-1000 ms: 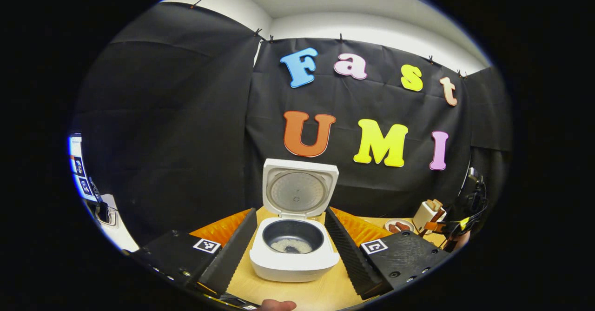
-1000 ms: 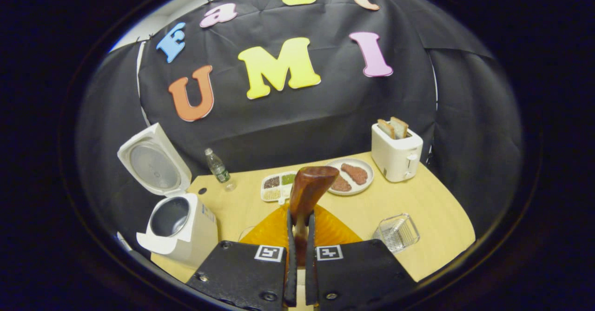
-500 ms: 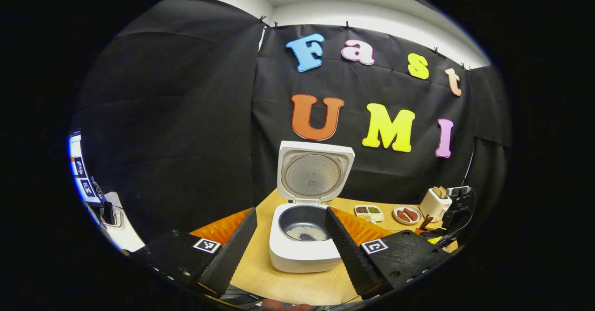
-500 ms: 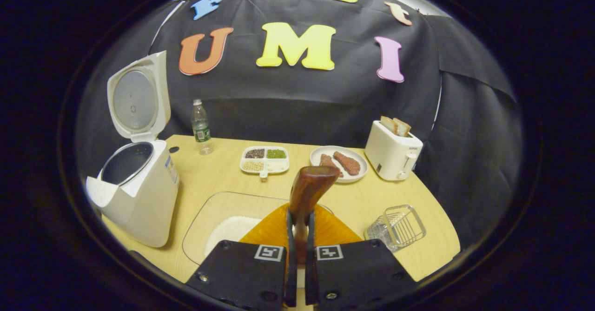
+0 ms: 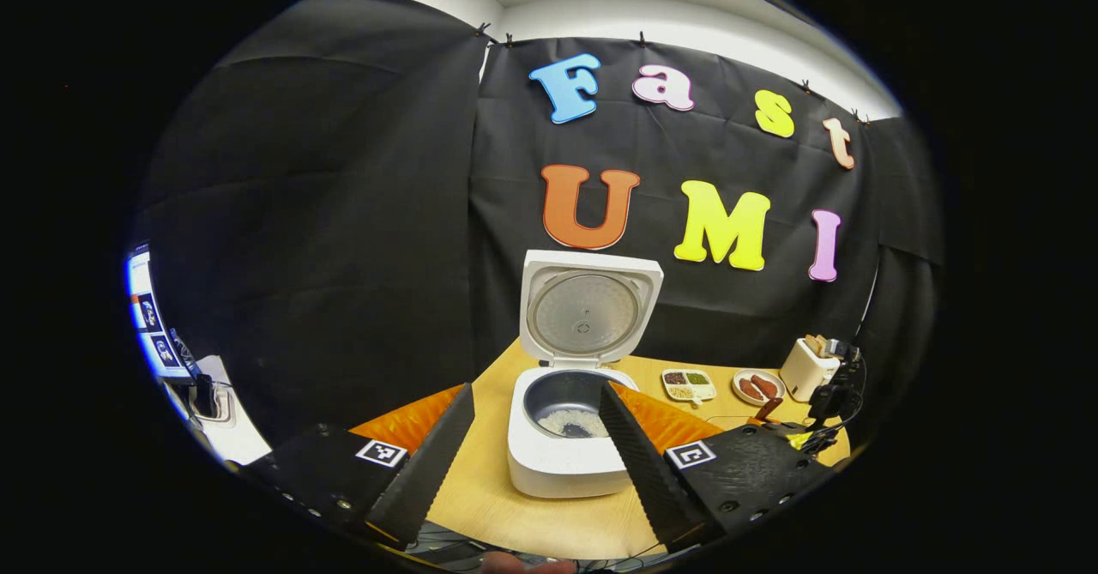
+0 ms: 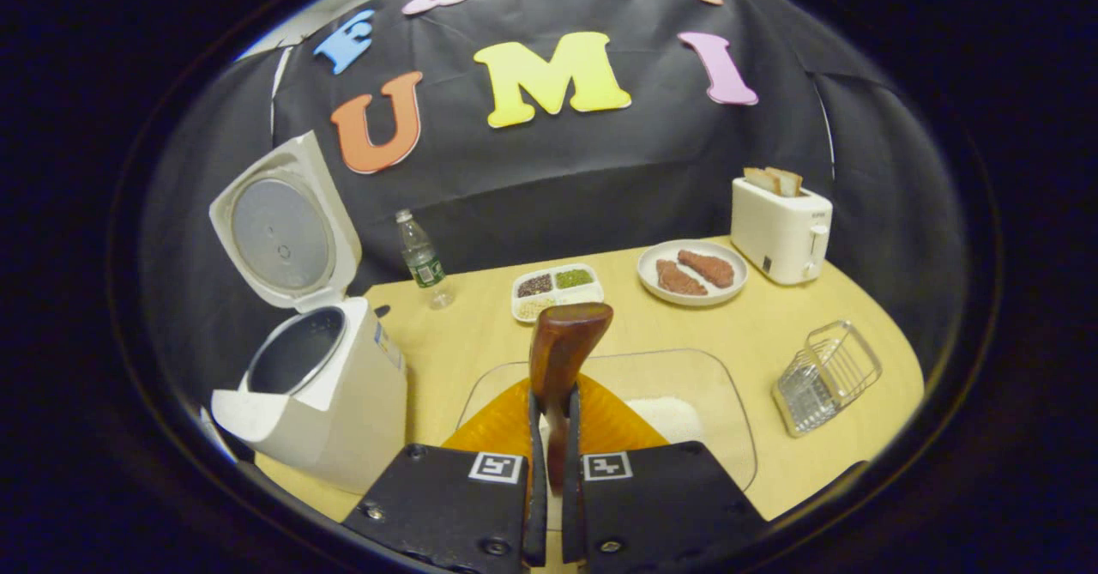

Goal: Close the left gripper, press the button to open the rice cooker; take a wooden spoon from the chopstick holder with the right hand, scoop a spoonful of rice and pour it into the rice cooker, then put the wooden spoon back into the chopstick holder.

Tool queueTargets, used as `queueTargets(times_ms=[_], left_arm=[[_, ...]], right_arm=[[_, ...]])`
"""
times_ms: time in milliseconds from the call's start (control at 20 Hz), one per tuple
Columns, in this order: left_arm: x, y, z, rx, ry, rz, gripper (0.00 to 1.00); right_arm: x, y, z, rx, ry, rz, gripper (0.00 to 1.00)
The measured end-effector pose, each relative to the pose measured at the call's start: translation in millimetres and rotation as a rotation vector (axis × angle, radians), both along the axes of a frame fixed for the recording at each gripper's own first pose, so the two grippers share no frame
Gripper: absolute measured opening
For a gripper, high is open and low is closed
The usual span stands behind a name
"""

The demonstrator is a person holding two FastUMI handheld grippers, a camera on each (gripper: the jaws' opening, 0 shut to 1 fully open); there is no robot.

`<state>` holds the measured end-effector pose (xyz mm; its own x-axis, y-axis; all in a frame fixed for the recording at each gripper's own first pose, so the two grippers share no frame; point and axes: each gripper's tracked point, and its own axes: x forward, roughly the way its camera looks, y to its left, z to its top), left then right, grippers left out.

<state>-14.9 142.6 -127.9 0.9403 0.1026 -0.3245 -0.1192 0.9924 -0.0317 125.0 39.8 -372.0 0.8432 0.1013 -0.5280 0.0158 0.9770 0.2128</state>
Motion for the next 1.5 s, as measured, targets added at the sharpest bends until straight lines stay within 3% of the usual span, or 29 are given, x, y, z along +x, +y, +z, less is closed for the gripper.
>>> queueTargets(times_ms=[250, 1000, 1250, 1500], left_arm=[[0, -5, 1, -0.007, 0.002, 0.005, 0.94], [3, -68, 19, -0.007, -0.028, -0.066, 0.94], [5, -73, 31, -0.01, -0.075, -0.054, 0.94], [-4, -57, 36, 0.006, -0.104, -0.009, 0.94]], right_arm=[[-4, 2, 2, 0.293, 0.069, -0.082, 0.12], [-14, -95, 52, 0.817, 0.027, -0.296, 0.12], [-6, -93, 94, 0.869, -0.006, -0.254, 0.12], [23, -31, 156, 0.911, -0.016, -0.118, 0.12]])
